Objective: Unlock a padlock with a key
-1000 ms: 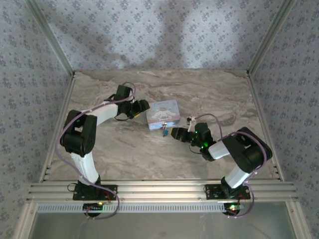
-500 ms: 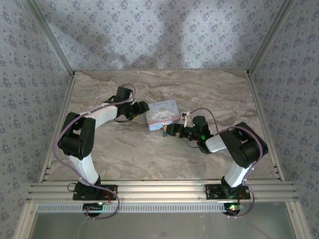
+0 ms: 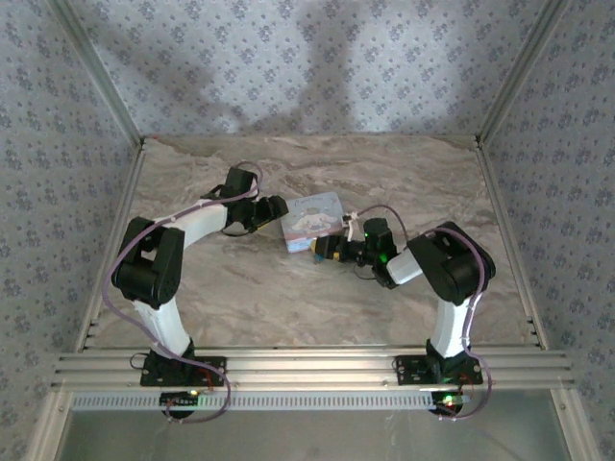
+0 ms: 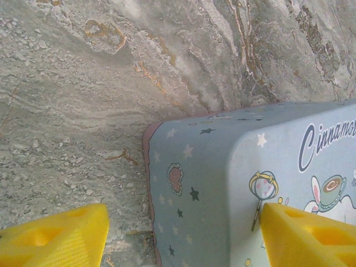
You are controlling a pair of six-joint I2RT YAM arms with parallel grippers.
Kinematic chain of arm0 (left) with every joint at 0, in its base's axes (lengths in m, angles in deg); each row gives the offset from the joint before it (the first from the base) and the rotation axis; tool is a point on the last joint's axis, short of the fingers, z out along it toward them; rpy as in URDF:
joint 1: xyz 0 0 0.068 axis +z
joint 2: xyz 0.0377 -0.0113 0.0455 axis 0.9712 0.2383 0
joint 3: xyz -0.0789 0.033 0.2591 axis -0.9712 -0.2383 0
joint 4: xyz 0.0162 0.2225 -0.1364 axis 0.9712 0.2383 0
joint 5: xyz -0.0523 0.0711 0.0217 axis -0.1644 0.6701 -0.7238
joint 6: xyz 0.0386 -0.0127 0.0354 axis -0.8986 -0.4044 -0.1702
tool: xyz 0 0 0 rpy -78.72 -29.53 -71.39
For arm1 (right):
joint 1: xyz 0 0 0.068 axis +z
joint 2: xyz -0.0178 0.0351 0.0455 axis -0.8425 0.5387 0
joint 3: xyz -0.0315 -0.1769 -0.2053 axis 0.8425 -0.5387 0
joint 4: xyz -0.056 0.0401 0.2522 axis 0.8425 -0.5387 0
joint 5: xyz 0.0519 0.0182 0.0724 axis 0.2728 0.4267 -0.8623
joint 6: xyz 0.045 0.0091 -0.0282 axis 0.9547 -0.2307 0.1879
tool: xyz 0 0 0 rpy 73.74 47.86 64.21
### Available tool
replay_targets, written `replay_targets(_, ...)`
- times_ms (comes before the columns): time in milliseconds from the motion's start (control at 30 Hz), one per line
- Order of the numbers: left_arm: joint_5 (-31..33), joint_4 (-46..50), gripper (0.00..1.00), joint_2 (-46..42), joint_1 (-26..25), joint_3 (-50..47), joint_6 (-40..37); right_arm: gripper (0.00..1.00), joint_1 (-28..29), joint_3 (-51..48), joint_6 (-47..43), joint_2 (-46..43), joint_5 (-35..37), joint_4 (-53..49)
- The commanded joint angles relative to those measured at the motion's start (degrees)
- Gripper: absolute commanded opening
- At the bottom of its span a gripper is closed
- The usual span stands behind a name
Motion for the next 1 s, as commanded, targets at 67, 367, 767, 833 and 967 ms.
replay_targets(67,1.7,5.0,0.71,-0.4,-1.0,-0.1,-0.4,0.70,-0.1,1.1,2.5,2.7,-2.3,4.7)
replay_targets(367,1.9,5.1,0.71,-0.3,-1.3,-0.1,-0.3,0.62,-0.1,0.7,4.2,4.1,-3.7,7.8)
replay_targets(767,2.1,5.1,0.72,-0.4,-1.5,0.0,-0.2,0.49,-0.3,-0.9,5.0,4.1,-3.9,8.0)
replay_targets(833,2.1,5.2,0.71,-0.4,-1.5,0.0,-0.1,0.48,-0.3,-1.1,5.0,4.2,-3.7,7.9)
replay_targets(967,2.1,5.2,0.71,-0.4,-1.5,0.0,-0.1,0.44,-0.6,-1.4,5.2,4.1,-3.5,6.5)
